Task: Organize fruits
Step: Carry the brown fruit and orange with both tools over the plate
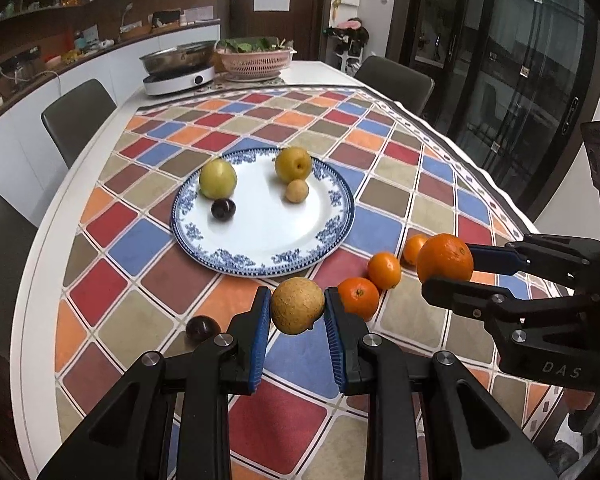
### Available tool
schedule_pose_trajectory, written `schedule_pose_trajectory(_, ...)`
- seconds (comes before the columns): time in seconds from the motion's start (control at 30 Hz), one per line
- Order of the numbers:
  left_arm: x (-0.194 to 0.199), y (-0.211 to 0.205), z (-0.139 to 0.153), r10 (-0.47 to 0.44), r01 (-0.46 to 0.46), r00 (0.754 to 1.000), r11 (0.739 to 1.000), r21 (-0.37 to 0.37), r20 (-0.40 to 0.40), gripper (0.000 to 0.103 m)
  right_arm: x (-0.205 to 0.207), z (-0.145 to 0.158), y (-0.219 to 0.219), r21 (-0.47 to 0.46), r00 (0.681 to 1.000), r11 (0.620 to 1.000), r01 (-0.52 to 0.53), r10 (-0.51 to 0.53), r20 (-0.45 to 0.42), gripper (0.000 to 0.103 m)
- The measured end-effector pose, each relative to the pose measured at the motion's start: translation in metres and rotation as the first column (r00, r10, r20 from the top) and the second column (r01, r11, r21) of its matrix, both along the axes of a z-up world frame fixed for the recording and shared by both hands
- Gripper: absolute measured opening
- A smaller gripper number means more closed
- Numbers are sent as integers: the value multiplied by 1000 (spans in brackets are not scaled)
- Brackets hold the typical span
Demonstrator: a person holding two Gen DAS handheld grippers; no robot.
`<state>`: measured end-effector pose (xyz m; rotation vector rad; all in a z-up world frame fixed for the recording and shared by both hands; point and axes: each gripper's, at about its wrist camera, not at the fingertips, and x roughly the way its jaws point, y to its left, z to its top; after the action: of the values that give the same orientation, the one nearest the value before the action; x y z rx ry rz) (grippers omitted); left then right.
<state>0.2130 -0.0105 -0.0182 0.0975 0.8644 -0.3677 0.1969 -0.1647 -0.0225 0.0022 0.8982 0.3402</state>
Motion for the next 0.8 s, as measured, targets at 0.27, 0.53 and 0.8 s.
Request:
schedule_pose_trajectory(0.27,6,4,13,12,-12,999,1000,-6,33,27,10,17,3,1,998,1000,-19,19,51,42)
schedule_pose_trajectory(0.53,22,12,16,32,-32,998,999,5,51,27,32,24,12,-9,996,999,-50,50,70,42)
schedule_pose_trajectory(0.8,44,14,21,26,-27,997,1000,13,74,27,57,22,17,-18,996,998,-63,64,58,42)
